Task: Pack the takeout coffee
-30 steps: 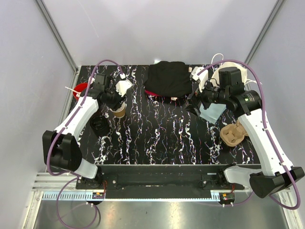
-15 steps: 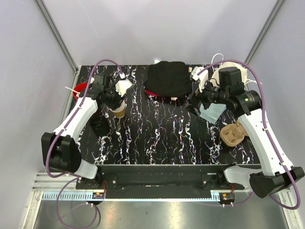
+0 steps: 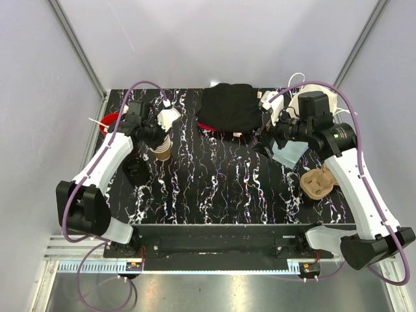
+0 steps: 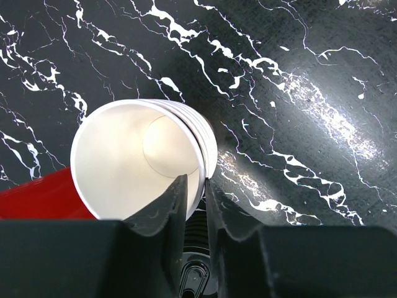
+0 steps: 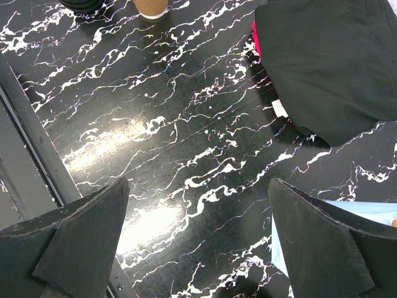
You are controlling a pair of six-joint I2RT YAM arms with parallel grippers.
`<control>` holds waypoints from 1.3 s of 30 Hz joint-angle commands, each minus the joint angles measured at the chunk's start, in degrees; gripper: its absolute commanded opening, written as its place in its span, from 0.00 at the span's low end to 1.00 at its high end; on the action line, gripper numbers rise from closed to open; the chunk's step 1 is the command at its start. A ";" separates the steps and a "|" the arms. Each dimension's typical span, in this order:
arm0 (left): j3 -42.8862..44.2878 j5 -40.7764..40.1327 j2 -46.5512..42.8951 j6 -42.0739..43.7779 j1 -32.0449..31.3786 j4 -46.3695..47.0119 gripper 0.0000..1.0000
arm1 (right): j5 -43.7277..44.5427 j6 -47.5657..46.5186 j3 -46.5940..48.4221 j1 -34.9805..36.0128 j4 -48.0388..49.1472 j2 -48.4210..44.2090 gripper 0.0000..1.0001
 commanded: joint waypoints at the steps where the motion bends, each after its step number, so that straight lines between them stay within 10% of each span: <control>1: 1.88 1.39 -0.95 0.06 -0.12 1.01 0.20 | 0.79 0.61 -0.02 0.69 2.44 -0.61 1.00; 11: 2.58 1.56 -2.09 -0.38 -0.29 0.92 0.00 | 0.88 0.69 0.42 0.86 2.44 -0.43 0.99; 39: 12.60 -1.43 -5.87 0.32 -1.61 0.66 0.00 | 1.85 0.78 1.65 0.95 2.70 0.01 1.00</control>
